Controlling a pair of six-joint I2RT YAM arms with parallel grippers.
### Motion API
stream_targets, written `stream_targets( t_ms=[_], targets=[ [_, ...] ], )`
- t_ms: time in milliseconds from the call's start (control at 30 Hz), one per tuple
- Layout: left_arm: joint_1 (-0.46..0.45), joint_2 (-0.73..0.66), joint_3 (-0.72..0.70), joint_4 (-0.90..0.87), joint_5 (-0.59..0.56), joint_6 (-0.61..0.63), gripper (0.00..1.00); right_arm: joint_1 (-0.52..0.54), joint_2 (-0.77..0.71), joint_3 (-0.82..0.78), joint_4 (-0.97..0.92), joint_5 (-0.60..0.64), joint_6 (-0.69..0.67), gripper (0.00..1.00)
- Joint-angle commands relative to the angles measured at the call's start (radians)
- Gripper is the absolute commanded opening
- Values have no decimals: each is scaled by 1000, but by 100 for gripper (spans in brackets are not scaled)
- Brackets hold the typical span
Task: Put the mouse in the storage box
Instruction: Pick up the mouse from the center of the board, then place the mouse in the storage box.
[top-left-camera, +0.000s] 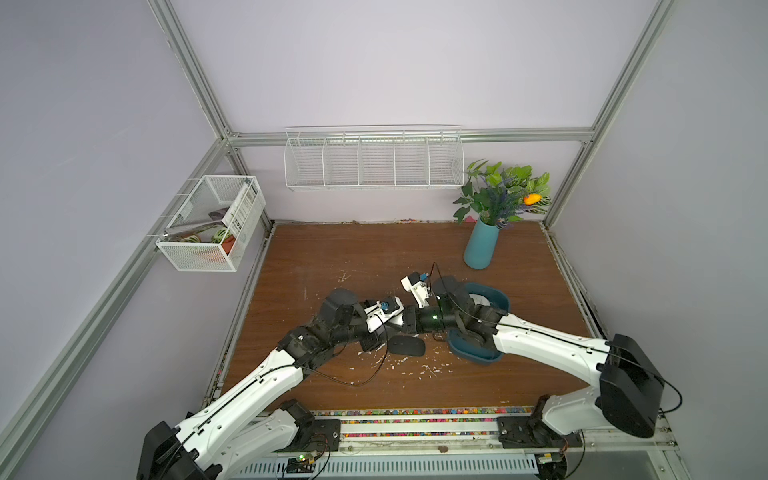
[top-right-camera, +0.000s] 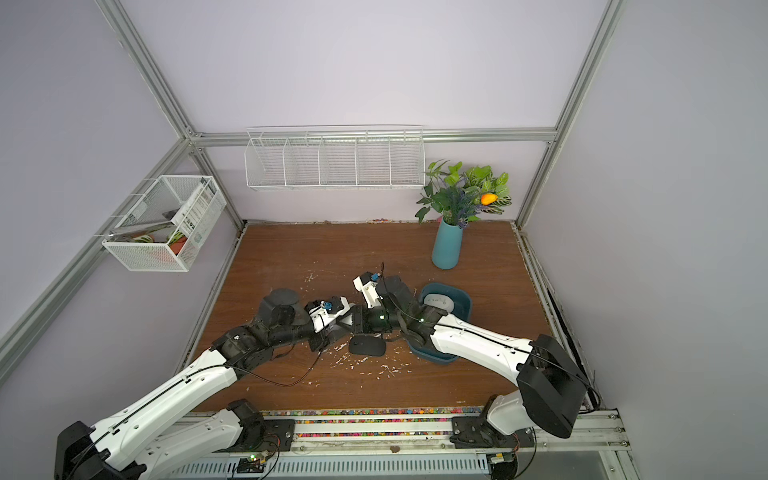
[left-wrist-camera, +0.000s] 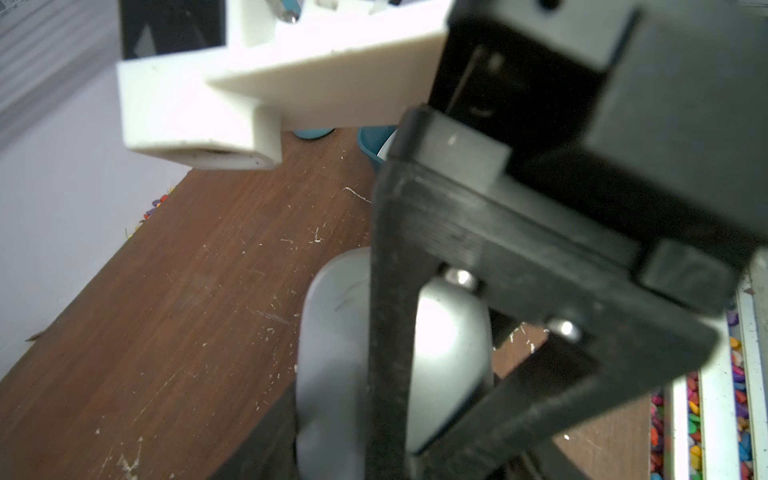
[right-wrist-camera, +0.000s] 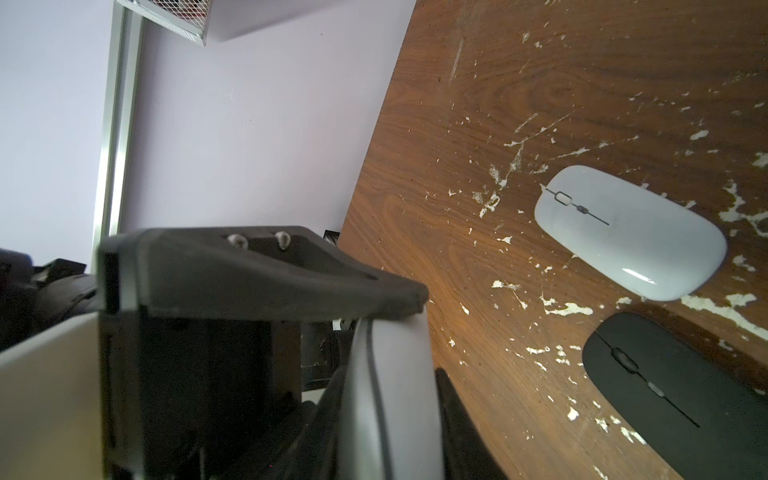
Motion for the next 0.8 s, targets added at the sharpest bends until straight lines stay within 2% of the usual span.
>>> stream_targets(
  t_ms=[0,133,233,367,533,600,667,767],
  targets=[
    [-5,-31,-21,61,-9,-21,100,-2,-7,26,9,24,-9,21],
    [-5,-43,-38,87,-41,-51,100,-48,-23,-15,17,42,2,21],
    [-5,-38,-31,90,-65,-73,100,-121,-57,-76,16,43,5,21],
    [-4,-42,-24,89,-106,-86,100,-296,-175,-203,-46,50,-24,21],
    [-5,-43,-24,90,-141,-90,100,-557,-375,-334,-259,90,-143,21],
    [-5,-38,-21,90,-160,-91,100,-656,-444,-365,-334,59,-195,21],
    [-5,-36,-19,88,-165,-89,100,-706,-489,-384,-384,40,-231,21],
    [-5,-38,-19,87,-164,-88,100,-713,-519,-420,-399,27,-221,21]
  ],
)
